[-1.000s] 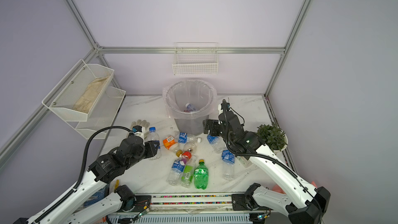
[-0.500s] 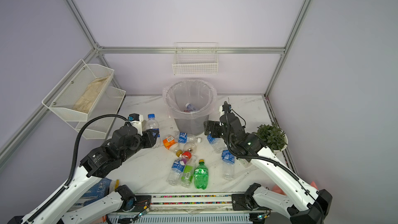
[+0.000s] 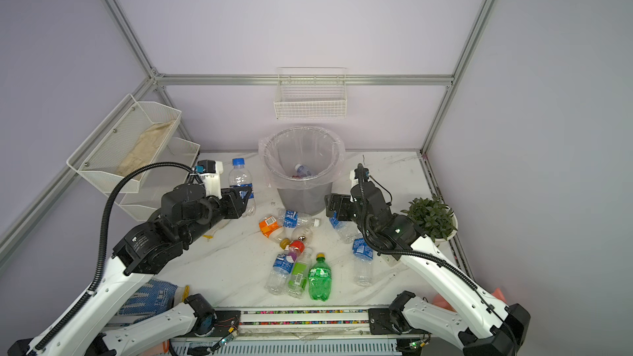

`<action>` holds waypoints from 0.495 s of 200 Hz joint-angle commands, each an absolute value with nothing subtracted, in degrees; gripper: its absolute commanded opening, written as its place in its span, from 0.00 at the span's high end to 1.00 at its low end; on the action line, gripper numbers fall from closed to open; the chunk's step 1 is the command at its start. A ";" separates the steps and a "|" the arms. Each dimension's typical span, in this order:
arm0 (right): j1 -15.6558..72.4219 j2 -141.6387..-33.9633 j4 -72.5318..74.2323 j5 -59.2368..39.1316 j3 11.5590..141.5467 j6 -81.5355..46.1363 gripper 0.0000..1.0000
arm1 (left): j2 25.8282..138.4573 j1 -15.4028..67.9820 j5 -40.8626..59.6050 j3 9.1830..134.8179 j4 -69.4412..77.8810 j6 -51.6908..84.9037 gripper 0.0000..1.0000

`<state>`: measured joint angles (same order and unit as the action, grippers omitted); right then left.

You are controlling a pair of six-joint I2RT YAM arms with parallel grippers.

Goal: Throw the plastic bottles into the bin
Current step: 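Lift the blue-capped bottle with the left gripper toward the bin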

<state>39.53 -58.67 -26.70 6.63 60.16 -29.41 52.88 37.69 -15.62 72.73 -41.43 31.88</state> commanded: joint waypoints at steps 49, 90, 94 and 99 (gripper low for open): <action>39.51 -57.78 -26.76 7.37 59.84 -30.17 0.03 | 49.29 38.01 -9.22 75.18 -26.20 23.65 0.57; 39.46 -58.34 -26.72 7.12 60.60 -30.01 0.03 | 49.32 38.05 -8.31 74.40 -22.47 20.88 0.56; 39.48 -58.30 -26.72 7.12 60.61 -30.06 0.03 | 49.45 38.06 -8.34 74.51 -22.46 20.81 0.56; 39.46 -58.33 -26.72 7.12 60.63 -30.06 0.03 | 49.68 38.04 -8.36 74.66 -22.50 20.74 0.56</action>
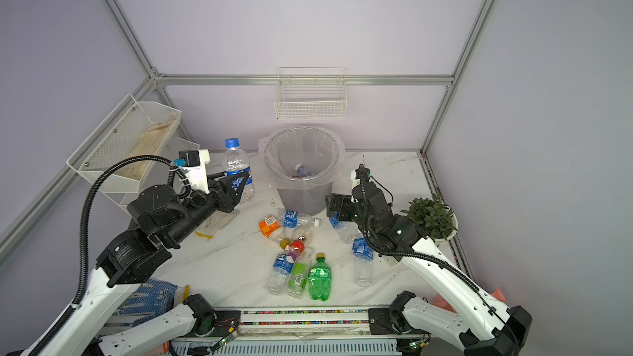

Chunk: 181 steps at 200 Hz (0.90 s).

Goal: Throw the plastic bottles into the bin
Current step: 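Lift the blue-capped bottle with the left gripper toward the bin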

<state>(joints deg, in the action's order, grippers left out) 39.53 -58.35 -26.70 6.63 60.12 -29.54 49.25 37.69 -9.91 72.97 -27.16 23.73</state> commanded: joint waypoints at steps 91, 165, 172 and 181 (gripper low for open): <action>39.46 -58.01 -26.81 7.21 60.19 -29.93 0.03 | 51.45 38.06 -9.14 75.06 -21.36 19.98 0.56; 39.49 -57.42 -26.81 7.42 59.24 -30.06 0.03 | 56.63 38.04 -11.15 76.04 -18.96 18.28 0.56; 39.49 -57.48 -26.81 7.46 59.24 -30.14 0.03 | 57.49 38.06 -11.65 76.22 -18.81 18.24 0.57; 39.46 -57.41 -26.85 7.37 59.32 -30.27 0.03 | 58.80 38.06 -12.41 76.81 -18.70 18.03 0.57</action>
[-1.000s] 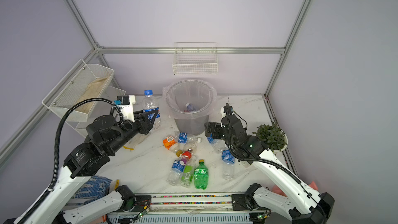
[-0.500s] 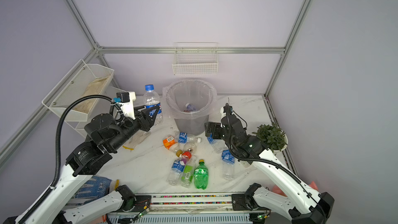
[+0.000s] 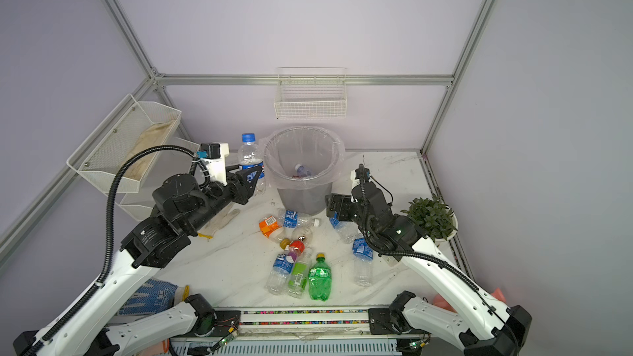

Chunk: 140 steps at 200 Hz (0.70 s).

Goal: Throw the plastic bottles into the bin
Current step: 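Lift the blue-capped bottle with the left gripper toward the bin, then open the left gripper over the bin to drop the bottle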

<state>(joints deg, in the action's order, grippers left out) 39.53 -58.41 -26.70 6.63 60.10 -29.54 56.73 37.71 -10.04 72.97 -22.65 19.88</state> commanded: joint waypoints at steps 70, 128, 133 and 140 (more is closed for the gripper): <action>39.47 -55.38 -28.16 7.10 58.99 -31.72 0.03 | 76.80 37.28 -12.80 90.70 -19.93 15.76 0.56; 39.47 -52.57 -30.86 8.68 60.35 -31.47 0.03 | 95.95 35.12 -7.72 121.35 -45.97 20.52 0.00; 39.48 -52.31 -30.85 8.77 60.10 -31.47 0.03 | 94.51 35.23 -7.65 119.26 -44.52 20.56 0.00; 39.49 -52.09 -30.70 8.76 59.75 -31.38 0.03 | 92.11 35.33 -7.76 116.05 -42.52 20.72 0.00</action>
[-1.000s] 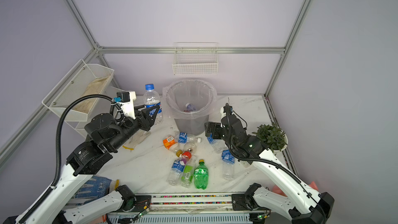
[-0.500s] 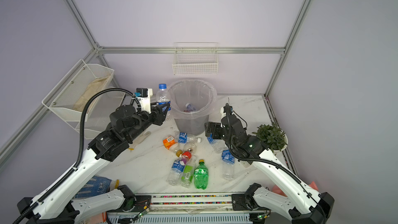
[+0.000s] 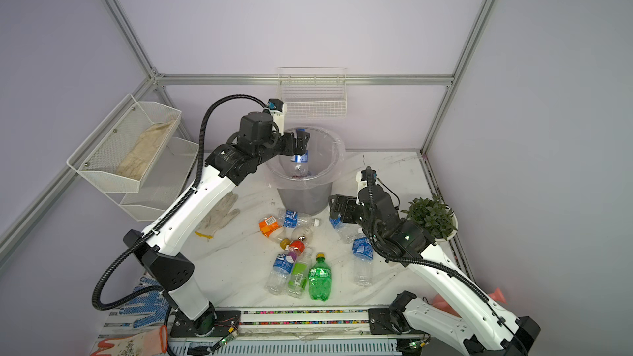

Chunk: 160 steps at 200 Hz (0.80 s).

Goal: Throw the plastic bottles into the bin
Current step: 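Open the left gripper over the bin to drop the bottle, then withdraw the left gripper from the bin while the right gripper lowers toward the pile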

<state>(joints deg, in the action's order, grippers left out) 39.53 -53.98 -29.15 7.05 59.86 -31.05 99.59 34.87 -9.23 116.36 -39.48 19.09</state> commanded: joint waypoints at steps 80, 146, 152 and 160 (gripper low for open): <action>39.46 -55.40 -28.47 7.13 58.71 -30.70 0.03 | 70.92 35.83 -9.78 93.83 -35.29 23.44 0.00; 39.48 -56.92 -30.13 6.58 57.39 -31.02 0.03 | 59.54 36.12 -8.97 80.08 -34.13 27.35 0.00; 39.49 -57.12 -30.23 6.37 57.25 -31.03 0.03 | 58.70 36.12 -9.05 78.88 -34.15 27.63 0.00; 39.46 -57.20 -30.30 6.08 57.00 -30.94 0.03 | 57.68 36.07 -9.05 77.28 -34.18 28.14 0.00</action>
<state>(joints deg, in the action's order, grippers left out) 39.53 -56.73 -29.21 6.48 58.19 -30.85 61.30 35.81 -9.23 81.95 -36.12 25.87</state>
